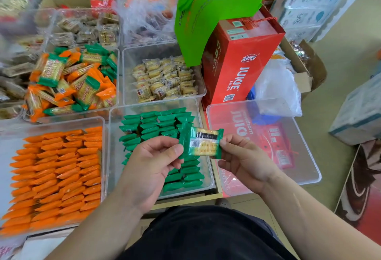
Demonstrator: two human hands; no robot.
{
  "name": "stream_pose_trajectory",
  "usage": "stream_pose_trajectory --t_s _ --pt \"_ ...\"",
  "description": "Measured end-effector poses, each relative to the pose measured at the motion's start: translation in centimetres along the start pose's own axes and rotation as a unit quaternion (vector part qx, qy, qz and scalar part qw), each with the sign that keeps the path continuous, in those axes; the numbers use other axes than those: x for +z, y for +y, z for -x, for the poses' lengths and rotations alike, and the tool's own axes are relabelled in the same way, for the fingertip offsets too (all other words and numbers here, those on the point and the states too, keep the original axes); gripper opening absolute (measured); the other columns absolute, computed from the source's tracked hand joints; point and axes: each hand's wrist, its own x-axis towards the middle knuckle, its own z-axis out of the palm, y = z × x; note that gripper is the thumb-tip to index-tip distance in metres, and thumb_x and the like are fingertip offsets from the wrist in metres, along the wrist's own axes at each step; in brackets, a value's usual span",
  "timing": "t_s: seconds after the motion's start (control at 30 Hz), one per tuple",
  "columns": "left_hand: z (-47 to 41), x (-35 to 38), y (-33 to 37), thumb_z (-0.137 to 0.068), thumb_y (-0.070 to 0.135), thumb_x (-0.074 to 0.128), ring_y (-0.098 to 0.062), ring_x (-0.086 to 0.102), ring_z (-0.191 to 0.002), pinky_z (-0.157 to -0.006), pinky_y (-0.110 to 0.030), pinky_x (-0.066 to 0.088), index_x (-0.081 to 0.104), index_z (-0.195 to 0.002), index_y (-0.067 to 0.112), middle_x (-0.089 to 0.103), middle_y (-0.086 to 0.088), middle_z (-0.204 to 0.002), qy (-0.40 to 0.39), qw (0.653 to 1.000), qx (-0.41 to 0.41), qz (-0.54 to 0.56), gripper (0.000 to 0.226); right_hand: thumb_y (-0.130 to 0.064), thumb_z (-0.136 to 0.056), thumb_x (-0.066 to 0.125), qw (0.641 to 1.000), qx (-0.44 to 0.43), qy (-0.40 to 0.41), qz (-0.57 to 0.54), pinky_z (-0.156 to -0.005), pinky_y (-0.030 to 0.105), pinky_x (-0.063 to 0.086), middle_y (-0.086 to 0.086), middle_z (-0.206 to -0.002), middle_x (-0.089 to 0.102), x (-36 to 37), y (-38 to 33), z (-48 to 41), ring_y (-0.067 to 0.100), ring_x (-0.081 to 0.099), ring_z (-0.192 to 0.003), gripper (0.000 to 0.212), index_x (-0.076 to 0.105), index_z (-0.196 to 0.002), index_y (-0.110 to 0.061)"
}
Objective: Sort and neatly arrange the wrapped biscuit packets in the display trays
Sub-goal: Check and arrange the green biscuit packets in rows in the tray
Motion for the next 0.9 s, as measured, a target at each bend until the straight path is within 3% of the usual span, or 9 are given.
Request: stream_pose_trajectory --t_s 0.07,0.23,0.3,0.37,0.47,0.57,0.7,0.8,0.9 --pt "0.0 0.1 0.4 -0.070 0.008 0.069 -0.018 0.061 -0.074 -0.072 -0.034 0.049 0.076 -0.075 0.020 0.067 -0.008 -0.084 0.006 1.000 0.013 -0.017 0.014 -0.014 -0.082 0.065 1.000 -0.005 -0.004 -0.016 -0.063 0.026 0.054 0.015 -0.095 0.070 0.2 0.1 0.0 0.021 0.068 -0.075 0.003 0.063 -0.081 -0.015" --pt "-0.5 -0.6 0.4 -0.091 -0.003 0.057 -0.020 0.057 -0.086 -0.077 -0.034 0.049 0.066 -0.110 0.024 0.064 -0.005 -0.092 0.025 0.998 0.031 -0.047 0.034 -0.006 -0.087 0.062 0.998 -0.053 -0.039 -0.019 -0.061 0.026 0.052 0.023 -0.098 0.064 0.0 -0.5 0.4 0.023 0.060 -0.064 0.036 0.051 -0.119 -0.018" --pt "-0.5 -0.8 0.2 -0.096 -0.004 0.050 -0.021 0.058 -0.089 -0.079 -0.034 0.051 0.071 -0.109 0.018 0.068 -0.003 -0.100 0.027 0.997 0.035 -0.058 0.033 -0.002 -0.095 0.053 0.996 -0.072 -0.053 0.009 -0.062 0.027 0.052 0.020 -0.100 0.067 0.2 -0.8 0.6 0.022 0.060 -0.065 0.025 0.059 -0.117 -0.012" --pt "-0.5 -1.0 0.1 -0.098 -0.006 0.042 -0.020 0.062 -0.089 -0.080 -0.034 0.054 0.072 -0.110 0.010 0.072 -0.001 -0.103 0.012 0.998 0.038 -0.045 0.036 0.007 -0.096 0.043 0.995 -0.079 -0.053 0.006 -0.065 0.027 0.054 0.018 -0.095 0.068 0.3 -1.1 0.7 0.022 0.063 -0.068 0.033 0.065 -0.118 -0.003" --pt "-0.4 -1.2 0.5 -0.096 -0.013 0.042 -0.017 0.067 -0.084 -0.076 -0.029 0.057 0.069 -0.115 0.009 0.073 -0.004 -0.091 -0.001 0.994 0.058 -0.098 0.040 0.010 -0.088 0.055 0.995 -0.086 -0.048 0.022 -0.065 0.026 0.053 0.016 -0.087 0.066 0.2 -1.7 0.7 0.021 0.065 -0.072 0.033 0.069 -0.117 0.001" --pt "-0.8 -1.4 0.7 -0.095 0.002 0.060 -0.015 0.062 -0.065 -0.059 -0.026 0.051 0.074 -0.096 0.013 0.069 -0.005 -0.070 0.039 0.973 0.073 -0.214 0.018 -0.015 -0.081 0.072 0.987 -0.086 -0.001 0.133 -0.055 0.025 0.045 0.009 -0.068 0.063 0.8 -2.2 0.9 0.017 0.058 -0.059 0.008 0.077 -0.086 -0.010" --pt "-1.9 -1.8 0.5 -0.094 0.018 0.066 -0.016 0.048 -0.051 -0.050 -0.026 0.040 0.074 -0.072 0.015 0.055 -0.007 -0.055 0.088 0.972 0.026 -0.218 0.024 -0.024 -0.092 0.068 0.982 -0.060 0.052 0.172 -0.048 0.022 0.034 0.002 -0.052 0.045 1.4 -1.7 0.4 0.013 0.036 -0.048 0.032 0.067 -0.061 -0.016" --pt "-2.4 -2.2 0.4 -0.096 0.019 0.065 -0.018 0.044 -0.049 -0.049 -0.029 0.036 0.074 -0.071 0.021 0.051 -0.007 -0.053 0.089 0.972 0.003 -0.216 0.026 -0.024 -0.095 0.065 0.983 -0.042 0.054 0.171 -0.046 0.024 0.029 0.001 -0.049 0.039 1.6 -1.3 0.1 0.013 0.030 -0.045 0.025 0.074 -0.075 -0.013" --pt "-2.6 -2.4 0.3 -0.098 0.014 0.061 -0.018 0.053 -0.049 -0.047 -0.029 0.040 0.071 -0.096 0.023 0.066 -0.009 -0.061 0.088 0.975 -0.002 -0.206 0.013 -0.021 -0.098 0.061 0.984 -0.038 0.054 0.167 -0.046 0.024 0.038 0.007 -0.056 0.057 2.1 -1.3 -0.1 0.016 0.047 -0.046 0.019 0.073 -0.104 -0.007"
